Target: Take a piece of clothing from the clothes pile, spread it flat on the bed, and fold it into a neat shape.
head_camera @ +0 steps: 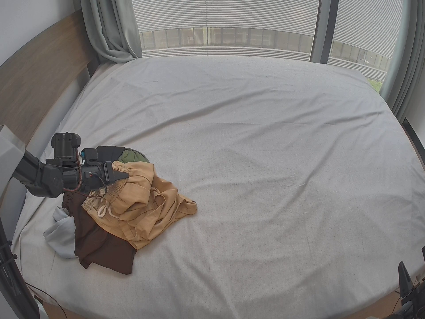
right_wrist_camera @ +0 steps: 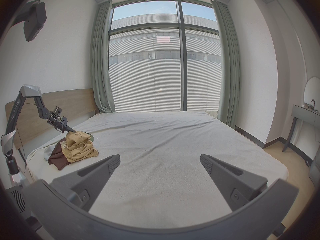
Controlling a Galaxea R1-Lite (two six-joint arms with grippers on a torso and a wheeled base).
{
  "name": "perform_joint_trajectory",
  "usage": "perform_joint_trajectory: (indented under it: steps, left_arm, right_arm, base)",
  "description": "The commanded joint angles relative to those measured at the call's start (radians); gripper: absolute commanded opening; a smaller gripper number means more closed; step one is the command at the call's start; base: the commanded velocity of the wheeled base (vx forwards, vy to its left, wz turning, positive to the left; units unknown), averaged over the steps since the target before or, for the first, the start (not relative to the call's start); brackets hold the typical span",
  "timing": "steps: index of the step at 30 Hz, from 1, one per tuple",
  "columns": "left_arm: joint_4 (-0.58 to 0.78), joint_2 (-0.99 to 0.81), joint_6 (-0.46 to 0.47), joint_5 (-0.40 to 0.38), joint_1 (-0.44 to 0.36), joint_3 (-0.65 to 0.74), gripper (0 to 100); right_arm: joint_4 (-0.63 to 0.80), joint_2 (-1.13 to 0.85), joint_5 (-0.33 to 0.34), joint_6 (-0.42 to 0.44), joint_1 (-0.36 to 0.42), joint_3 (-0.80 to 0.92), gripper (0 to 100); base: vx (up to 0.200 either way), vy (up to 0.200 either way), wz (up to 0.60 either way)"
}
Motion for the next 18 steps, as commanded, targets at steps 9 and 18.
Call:
perform_joint_trajectory:
  steps: [9,18]
  left_arm:
    - [-0.05,-0.029,-0.047,-0.029,0.007,0.044,0]
    - [-0.094,-0.019,-0.022,-0.029,0.001,0.087,100]
  right_arm:
    - [-0.001,-0.013,0.0,0.002,0.0,0.018,100]
    - [-0.001,-0.013,0.0,0.0,0.001,0.018,100]
  base:
    - [0.0,0.0,0.0]
    - [0.0,0.0,0.0]
